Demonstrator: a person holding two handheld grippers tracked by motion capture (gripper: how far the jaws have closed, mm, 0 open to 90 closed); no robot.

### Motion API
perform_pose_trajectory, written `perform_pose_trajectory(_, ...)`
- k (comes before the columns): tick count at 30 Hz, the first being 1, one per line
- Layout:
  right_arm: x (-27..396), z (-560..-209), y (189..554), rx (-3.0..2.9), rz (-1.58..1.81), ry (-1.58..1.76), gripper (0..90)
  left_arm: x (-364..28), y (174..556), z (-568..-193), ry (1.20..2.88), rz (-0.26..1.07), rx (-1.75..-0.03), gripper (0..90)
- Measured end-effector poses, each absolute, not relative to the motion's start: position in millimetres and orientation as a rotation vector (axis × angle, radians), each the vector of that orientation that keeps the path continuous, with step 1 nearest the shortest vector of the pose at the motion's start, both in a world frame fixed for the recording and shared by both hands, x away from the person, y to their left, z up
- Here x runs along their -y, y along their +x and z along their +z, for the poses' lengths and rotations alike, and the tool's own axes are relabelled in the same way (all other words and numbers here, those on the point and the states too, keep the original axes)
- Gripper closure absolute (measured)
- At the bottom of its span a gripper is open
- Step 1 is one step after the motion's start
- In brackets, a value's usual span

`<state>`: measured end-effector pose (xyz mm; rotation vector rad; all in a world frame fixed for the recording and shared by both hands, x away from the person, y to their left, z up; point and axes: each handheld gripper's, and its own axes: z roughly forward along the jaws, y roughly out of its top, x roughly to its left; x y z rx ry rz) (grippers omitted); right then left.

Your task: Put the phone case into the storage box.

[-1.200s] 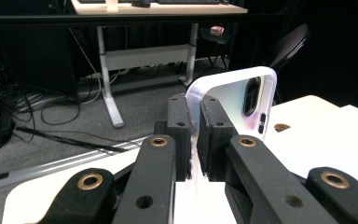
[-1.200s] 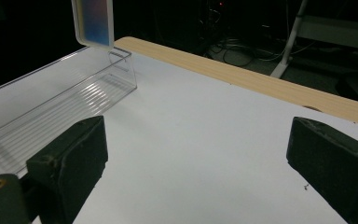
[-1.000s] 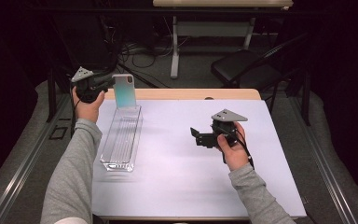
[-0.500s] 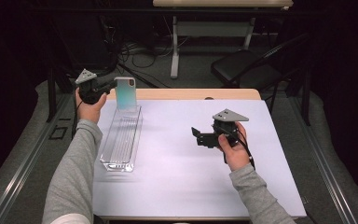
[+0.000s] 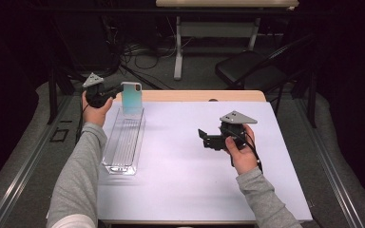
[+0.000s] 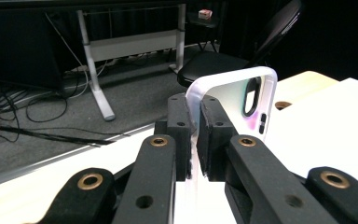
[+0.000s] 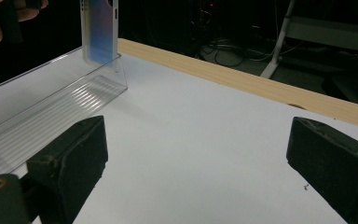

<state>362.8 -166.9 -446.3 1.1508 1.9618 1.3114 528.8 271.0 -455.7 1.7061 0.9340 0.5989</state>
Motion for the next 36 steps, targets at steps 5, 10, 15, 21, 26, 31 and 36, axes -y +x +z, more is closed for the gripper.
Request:
perform_pose_trajectory(5,170,-446,363,-1.956,1.311,1.156,5.0,-271,530,-462,1.709,0.593,-0.938,84.2)
perform_pose_trajectory(10,171,-446,363,-1.959,1.306,1.157,4.9,-274,531,-472,1.705,0.584,-0.954,84.2)
perform_pose_trajectory(15,171,-448,363,-1.962,1.301,1.156,4.9,-277,532,-479,1.709,0.569,-0.963,84.3)
perform_pose_trajectory(21,170,-449,364,-1.963,1.300,1.161,5.0,-275,534,-481,1.709,0.563,-0.957,84.2)
perform_pose_trajectory(26,170,-450,364,-1.963,1.301,1.161,5.0,-274,533,-482,1.713,0.560,-0.955,84.3)
perform_pose_trajectory(31,170,-451,364,-1.964,1.298,1.162,5.1,-274,532,-483,1.710,0.566,-0.951,84.2)
perform_pose_trajectory(36,170,-452,364,-1.965,1.299,1.162,5.1,-276,532,-488,1.711,0.562,-0.957,84.3)
